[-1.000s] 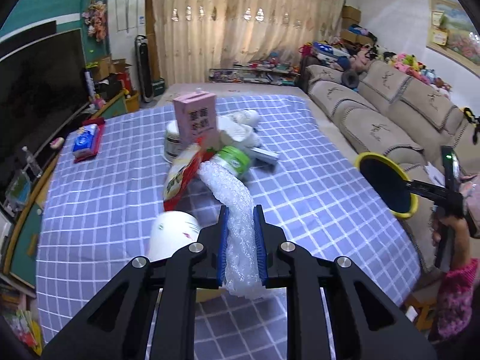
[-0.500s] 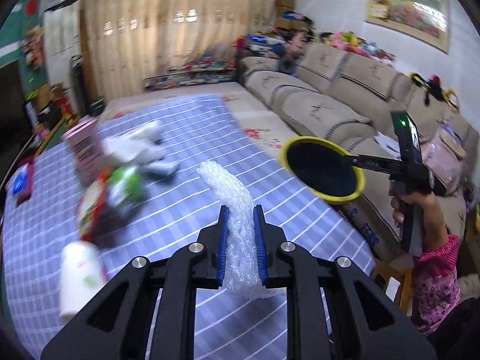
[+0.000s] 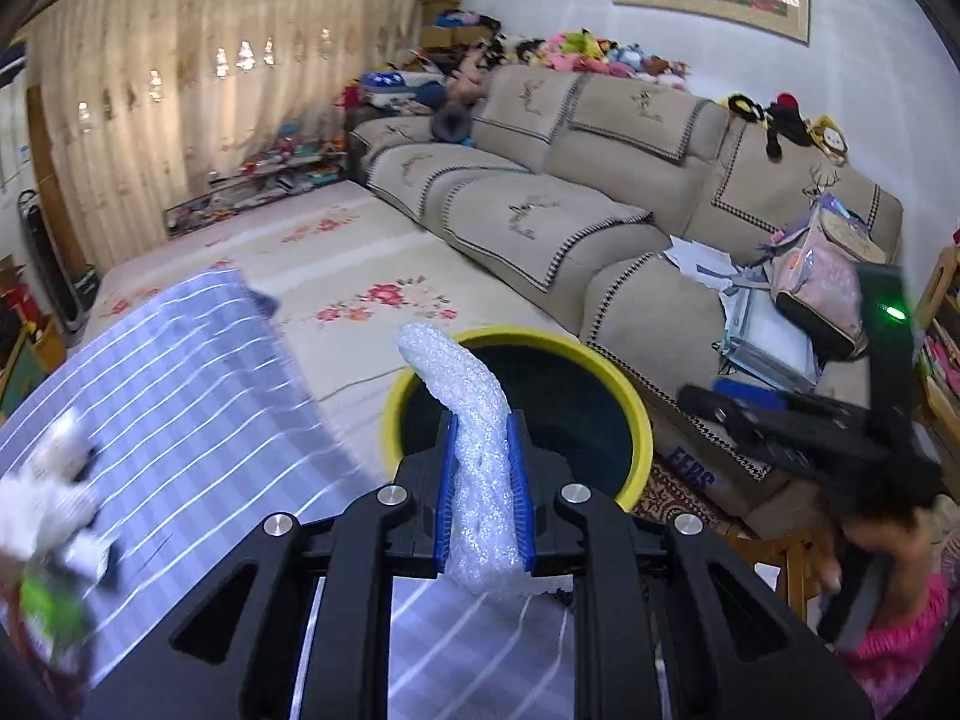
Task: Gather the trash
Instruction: 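Carry the bubble wrap to the bin and release it with the left gripper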
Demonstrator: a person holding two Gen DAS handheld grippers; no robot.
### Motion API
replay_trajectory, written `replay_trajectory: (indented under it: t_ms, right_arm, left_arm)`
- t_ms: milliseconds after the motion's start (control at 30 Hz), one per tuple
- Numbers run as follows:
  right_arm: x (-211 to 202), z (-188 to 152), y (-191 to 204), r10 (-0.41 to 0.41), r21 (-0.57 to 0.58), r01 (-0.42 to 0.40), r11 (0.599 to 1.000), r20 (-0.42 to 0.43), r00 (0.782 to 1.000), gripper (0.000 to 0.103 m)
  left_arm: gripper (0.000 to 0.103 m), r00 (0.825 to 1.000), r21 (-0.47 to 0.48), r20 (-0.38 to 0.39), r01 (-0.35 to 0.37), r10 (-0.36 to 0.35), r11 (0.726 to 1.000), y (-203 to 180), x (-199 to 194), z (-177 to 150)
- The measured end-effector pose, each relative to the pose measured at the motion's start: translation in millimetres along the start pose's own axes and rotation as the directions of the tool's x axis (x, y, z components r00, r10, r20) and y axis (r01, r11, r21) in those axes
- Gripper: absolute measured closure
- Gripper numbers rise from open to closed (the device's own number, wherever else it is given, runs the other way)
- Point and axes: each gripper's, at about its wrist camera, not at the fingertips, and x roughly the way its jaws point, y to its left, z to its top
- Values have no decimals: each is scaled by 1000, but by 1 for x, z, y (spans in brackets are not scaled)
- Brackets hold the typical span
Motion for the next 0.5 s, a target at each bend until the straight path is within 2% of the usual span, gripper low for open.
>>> replay_trajectory:
  t_ms: [200, 333, 400, 467, 500]
  right_arm:
    - [5, 2, -17, -14, 25, 15, 1000, -15, 1000, 56]
    - [7, 1, -24, -19, 32, 20, 999, -22, 1000, 55]
    - [8, 1, -27, -19, 37, 20, 999, -24, 1000, 54]
    - [8, 0, -28, -18, 41, 19, 999, -25, 1000, 54]
    - [9, 1, -30, -17, 42, 18, 999, -25, 1000, 53]
  left_arm:
    - [86, 997, 35, -75, 16, -14, 999, -20, 72, 22]
    - [84, 993, 50, -122, 10, -4, 999, -32, 108, 23]
    - [77, 990, 46, -139, 3, 4, 999, -33, 118, 21]
    - [52, 988, 35, -152, -8, 14, 999, -31, 124, 19]
    - [49, 989, 26, -150, -10, 14, 1000, -30, 125, 19]
